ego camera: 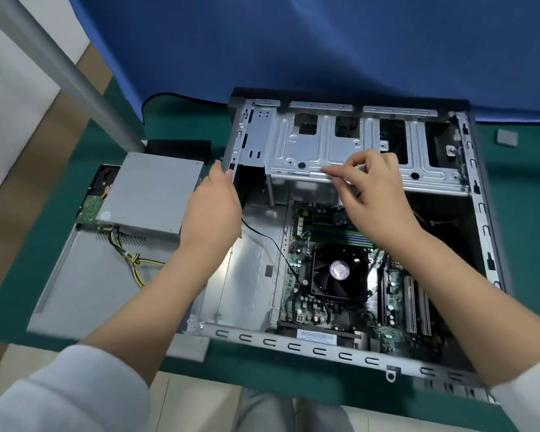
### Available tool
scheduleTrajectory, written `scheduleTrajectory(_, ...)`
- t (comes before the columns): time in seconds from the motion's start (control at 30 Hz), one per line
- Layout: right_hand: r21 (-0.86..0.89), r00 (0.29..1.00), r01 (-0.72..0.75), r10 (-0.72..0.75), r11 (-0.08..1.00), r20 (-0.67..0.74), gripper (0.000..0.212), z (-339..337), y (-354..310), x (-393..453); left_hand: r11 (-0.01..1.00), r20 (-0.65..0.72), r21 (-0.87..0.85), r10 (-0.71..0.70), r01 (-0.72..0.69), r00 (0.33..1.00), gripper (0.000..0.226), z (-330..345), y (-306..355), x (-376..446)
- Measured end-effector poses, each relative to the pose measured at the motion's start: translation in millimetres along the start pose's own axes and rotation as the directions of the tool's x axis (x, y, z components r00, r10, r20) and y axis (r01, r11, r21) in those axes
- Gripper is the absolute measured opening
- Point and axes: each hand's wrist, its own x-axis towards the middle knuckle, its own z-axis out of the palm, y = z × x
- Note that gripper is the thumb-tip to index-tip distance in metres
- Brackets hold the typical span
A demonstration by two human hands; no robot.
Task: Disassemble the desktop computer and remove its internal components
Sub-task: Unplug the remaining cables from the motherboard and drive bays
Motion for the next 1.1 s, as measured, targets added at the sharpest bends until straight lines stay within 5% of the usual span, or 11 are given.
scheduleTrajectory(0.23,0.041,0.998,-0.052,0.050,0.998,0.034,0.023,-37.1,22.7,-52.9,0.995,0.024,0.050,0.086,-0.087,0.996,0.046,-3.0,2.3,-17.1)
scheduleTrajectory(0.37,-0.030,0.906,-0.182,0.179,0.983,0.384,0.020,-38.9,36.8,-73.5,0.957,0.027,0.012,0.290,-0.291,0.957,0.047,7.1,26.6,-57.3)
scheduleTrajectory(0.43,-0.189,0.850,-0.061,0.150,0.980,0.505,0.021,-33.6,35.7,-75.4,0.928,0.212,-0.124,0.372,-0.353,0.904,0.054,16.5,42.3,-71.1)
scheduleTrajectory(0.53,-0.342,0.807,0.140,0.094,0.929,0.583,0.013,-31.6,36.0,-79.5,0.925,0.569,-0.250,0.379,-0.285,0.730,0.079,30.4,51.0,-72.8)
scheduleTrajectory(0.6,-0.409,0.706,0.331,0.064,0.850,0.706,0.013,-35.4,37.8,-85.7,0.937,0.678,-0.256,0.349,-0.238,0.646,0.095,36.1,49.5,-70.5)
scheduleTrajectory(0.67,-0.427,0.572,0.487,0.092,0.762,0.815,0.022,-42.9,37.6,-89.9,0.937,0.703,-0.266,0.349,-0.226,0.620,0.107,40.7,46.1,-70.8)
scheduleTrajectory(0.73,-0.427,0.526,0.621,0.054,0.657,0.849,0.006,-50.4,38.9,-89.3,0.932,0.695,-0.268,0.362,-0.243,0.621,0.113,43.9,44.9,-72.3)
scheduleTrajectory(0.83,-0.415,0.500,0.693,0.021,0.590,0.866,0.023,-61.1,42.1,-76.7,0.932,0.670,-0.267,0.362,-0.244,0.649,0.117,48.3,45.5,-70.1)
scheduleTrajectory(1.1,-0.480,0.563,0.673,0.031,0.563,0.826,0.023,-62.0,45.2,-73.6,0.934,0.671,-0.290,0.354,-0.209,0.651,0.121,50.7,46.2,-65.0)
